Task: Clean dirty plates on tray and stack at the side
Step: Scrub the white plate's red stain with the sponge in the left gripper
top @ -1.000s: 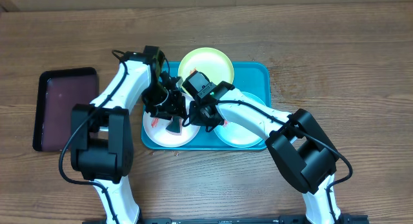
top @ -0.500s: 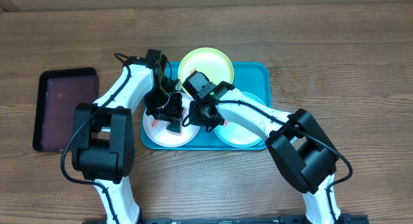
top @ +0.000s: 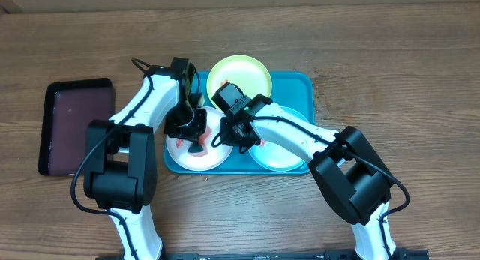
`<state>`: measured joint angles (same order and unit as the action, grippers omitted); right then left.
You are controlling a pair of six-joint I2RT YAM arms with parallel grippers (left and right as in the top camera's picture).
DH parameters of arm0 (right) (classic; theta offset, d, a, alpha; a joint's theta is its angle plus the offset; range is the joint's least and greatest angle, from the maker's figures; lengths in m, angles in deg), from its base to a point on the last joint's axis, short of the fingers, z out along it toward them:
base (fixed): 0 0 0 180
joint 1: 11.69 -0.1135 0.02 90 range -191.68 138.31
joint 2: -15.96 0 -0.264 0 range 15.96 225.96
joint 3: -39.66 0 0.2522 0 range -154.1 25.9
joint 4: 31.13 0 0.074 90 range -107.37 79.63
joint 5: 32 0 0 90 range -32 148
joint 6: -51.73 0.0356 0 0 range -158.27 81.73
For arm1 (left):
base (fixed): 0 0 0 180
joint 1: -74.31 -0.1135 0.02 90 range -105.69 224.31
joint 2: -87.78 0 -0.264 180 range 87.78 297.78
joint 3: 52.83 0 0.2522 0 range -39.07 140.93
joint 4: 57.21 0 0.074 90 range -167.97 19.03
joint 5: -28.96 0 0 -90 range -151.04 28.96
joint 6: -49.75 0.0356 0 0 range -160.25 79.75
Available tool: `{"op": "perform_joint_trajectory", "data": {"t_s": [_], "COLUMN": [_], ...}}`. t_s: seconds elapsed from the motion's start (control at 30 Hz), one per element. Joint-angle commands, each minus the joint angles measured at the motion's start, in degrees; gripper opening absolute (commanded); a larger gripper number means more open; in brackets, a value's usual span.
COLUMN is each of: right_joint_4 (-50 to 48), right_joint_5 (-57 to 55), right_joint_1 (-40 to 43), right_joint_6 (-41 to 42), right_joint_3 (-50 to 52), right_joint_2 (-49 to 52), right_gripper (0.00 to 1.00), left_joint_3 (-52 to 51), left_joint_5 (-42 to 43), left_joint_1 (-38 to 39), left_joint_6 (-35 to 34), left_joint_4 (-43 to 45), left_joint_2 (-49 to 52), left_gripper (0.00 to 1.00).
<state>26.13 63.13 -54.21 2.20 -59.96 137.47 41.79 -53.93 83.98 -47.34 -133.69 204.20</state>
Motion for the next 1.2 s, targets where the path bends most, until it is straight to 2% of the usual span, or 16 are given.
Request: {"op": "perform_joint_trajectory", "data": {"t_s": [0.0, 0.2, 0.47, 0.57, 0.63, 0.67, 0.77, 1.17], "right_joint_4": [0.8, 0.9, 0.9, 0.9, 0.7, 0.6, 0.5, 0.2], "right_joint_5": [-1.2, -1.2, -1.2, -1.2, -1.2, -1.2, -1.2, -1.2], "right_joint_1": [0.0, 0.7, 0.8, 0.8, 0.8, 0.8, 0.8, 0.8], "right_joint_6": [-0.4, -0.4, -0.4, -0.4, -0.4, -0.4, -0.4, -0.4], "right_joint_3": [0.4, 0.4, 0.4, 0.4, 0.4, 0.4, 0.4, 0.4], "right_joint_2": [1.9, 1.9, 1.9, 1.9, 1.9, 1.9, 1.9, 1.9], "right_gripper": [0.1, 0.09, 0.08, 0.07, 0.07, 0.07, 0.08, 0.08], "left_joint_3": [-0.1, 1.9, 11.5, 15.2, 15.8, 15.2, 13.1, -0.5], "left_joint_5": [-15.0, -20.2, -19.5, -13.0, -5.3, 2.2, 8.8, 10.4], "left_joint_1": [-0.7, -1.8, -1.9, -1.9, -1.9, -1.9, -1.6, -1.3], "left_joint_6": [-5.8, -5.8, -7.7, -7.4, -5.3, -4.2, -4.3, -8.6], "left_joint_4": [-0.7, -1.0, -4.4, -5.2, -4.1, -2.6, -0.2, 13.2], "left_joint_2": [0.6, 0.6, 0.6, 0.6, 0.6, 0.6, 0.6, 0.7], "left_gripper": [0.04, 0.04, 0.04, 0.04, 0.04, 0.04, 0.04, 0.04]}}
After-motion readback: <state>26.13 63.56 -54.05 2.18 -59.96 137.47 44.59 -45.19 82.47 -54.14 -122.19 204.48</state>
